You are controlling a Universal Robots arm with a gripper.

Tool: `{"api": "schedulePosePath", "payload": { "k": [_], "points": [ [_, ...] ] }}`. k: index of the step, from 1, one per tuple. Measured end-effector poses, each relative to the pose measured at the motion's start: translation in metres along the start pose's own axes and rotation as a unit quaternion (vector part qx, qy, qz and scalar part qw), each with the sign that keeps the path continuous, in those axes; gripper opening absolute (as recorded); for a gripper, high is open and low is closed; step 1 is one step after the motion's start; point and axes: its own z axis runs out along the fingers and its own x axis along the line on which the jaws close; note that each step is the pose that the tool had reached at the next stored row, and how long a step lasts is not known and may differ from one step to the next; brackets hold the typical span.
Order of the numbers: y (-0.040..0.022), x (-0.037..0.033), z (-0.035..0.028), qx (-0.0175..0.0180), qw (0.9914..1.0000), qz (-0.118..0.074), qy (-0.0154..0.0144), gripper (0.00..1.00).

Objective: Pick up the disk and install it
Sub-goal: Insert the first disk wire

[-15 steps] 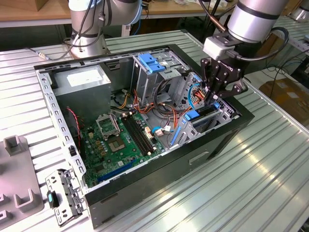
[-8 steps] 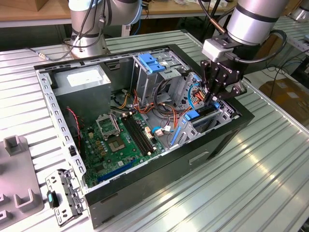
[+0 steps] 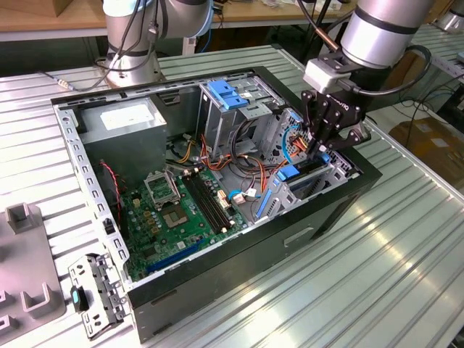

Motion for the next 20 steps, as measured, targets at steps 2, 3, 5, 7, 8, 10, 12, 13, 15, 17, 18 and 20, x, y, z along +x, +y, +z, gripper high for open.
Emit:
{"api": "schedulePosePath", "payload": {
  "k": [2,3,5,7,8,10,12,13,15,17,18,20],
  "points": [
    [0.0,0.0022,0.0002,0.0,1.0,0.0,0.0,0.16],
    [0.0001,0.0027,0.0002,0.0,1.0,0.0,-0.0001,0.16],
    [0.0002,0.0027,0.0002,0.0,1.0,0.0,0.0,0.16],
    [0.0007,0.0028,0.0003,0.0,1.0,0.0,-0.0001,0.16],
    [0.0009,0.0028,0.0004,0.0,1.0,0.0,-0.0001,0.16],
    [0.0009,0.0026,0.0004,0.0,1.0,0.0,0.0,0.16],
    [0.0009,0.0024,0.0005,0.0,1.0,0.0,0.0,0.16],
    [0.0009,0.0019,0.0005,0.0,1.0,0.0,0.0,0.16],
    [0.0009,0.0012,0.0006,0.0,1.0,0.0,0.0,0.16],
    [0.0008,0.0012,0.001,0.0,1.0,0.0,0.0,0.16],
    [0.0006,0.0011,0.0012,0.0,1.0,0.0,-0.0001,0.16],
    [0.0002,0.0011,0.0016,0.0,1.0,0.0,0.0,0.16]
  ]
}}
